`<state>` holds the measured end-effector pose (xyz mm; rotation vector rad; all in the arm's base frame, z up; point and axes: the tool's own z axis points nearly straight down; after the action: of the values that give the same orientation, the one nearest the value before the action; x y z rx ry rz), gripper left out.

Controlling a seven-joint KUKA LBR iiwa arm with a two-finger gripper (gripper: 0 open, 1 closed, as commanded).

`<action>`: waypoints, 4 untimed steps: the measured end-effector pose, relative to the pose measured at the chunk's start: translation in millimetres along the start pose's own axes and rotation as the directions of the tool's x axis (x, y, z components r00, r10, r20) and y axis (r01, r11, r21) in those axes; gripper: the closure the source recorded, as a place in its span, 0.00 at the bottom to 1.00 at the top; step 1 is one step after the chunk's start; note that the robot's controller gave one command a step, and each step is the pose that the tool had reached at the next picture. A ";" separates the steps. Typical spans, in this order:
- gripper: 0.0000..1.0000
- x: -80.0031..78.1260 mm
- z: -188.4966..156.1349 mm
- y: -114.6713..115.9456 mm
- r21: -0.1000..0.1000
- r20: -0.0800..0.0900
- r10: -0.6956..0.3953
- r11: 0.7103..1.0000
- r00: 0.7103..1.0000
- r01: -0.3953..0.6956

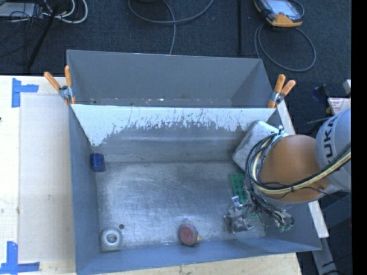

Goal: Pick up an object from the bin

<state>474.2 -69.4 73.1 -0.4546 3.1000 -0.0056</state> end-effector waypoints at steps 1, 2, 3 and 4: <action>0.00 -5.1 -1.1 0.3 0.001 0.019 0.001 1.000 1.000 -0.001; 0.00 -8.5 1.5 -57.3 -0.006 -0.003 -0.052 0.999 0.999 0.052; 1.00 -6.0 2.0 -56.0 -0.009 -0.012 -0.051 0.999 0.999 0.051; 0.00 -7.8 1.9 -56.7 -0.005 -0.004 -0.049 0.999 0.999 0.049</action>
Offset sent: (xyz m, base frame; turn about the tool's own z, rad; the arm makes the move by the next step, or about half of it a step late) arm 0.0000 0.0000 0.0000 0.0000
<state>497.9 -121.4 71.5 -0.5314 3.0923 0.0006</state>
